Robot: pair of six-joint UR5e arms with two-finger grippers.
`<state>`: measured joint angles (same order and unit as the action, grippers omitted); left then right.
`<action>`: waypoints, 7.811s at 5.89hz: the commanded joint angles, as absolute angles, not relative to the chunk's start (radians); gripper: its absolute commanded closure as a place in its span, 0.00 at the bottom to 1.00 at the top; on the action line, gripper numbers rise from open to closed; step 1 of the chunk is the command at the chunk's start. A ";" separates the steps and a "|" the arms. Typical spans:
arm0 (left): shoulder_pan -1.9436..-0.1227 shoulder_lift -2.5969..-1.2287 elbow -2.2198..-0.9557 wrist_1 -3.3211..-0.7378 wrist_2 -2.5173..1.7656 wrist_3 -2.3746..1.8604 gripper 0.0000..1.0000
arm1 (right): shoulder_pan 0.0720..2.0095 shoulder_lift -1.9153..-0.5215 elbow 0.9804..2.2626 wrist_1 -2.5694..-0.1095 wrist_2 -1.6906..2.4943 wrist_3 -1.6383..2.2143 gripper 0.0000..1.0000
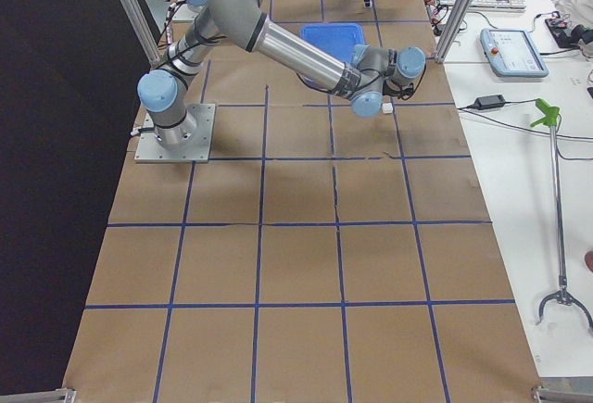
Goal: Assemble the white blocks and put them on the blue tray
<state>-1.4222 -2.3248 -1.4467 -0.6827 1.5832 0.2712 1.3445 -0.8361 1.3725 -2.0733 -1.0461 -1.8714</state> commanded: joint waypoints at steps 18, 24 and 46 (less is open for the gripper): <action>-1.901 -2.097 -1.755 -0.790 1.407 1.373 0.88 | 1.480 -1.276 1.808 -2.179 -1.084 -1.649 0.74; -1.878 -2.122 -1.759 -0.769 1.414 1.411 0.01 | 1.500 -1.276 1.936 -2.388 -1.075 -1.540 0.74; -1.647 -1.500 -1.647 -1.402 1.624 -0.138 0.01 | 1.776 -1.040 1.948 -2.763 -1.082 -1.243 0.73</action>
<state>-1.6465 -1.5002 -1.6475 -1.4021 1.6246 -0.1381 1.7748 -1.0392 1.9487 -2.7615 -1.0851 -1.2439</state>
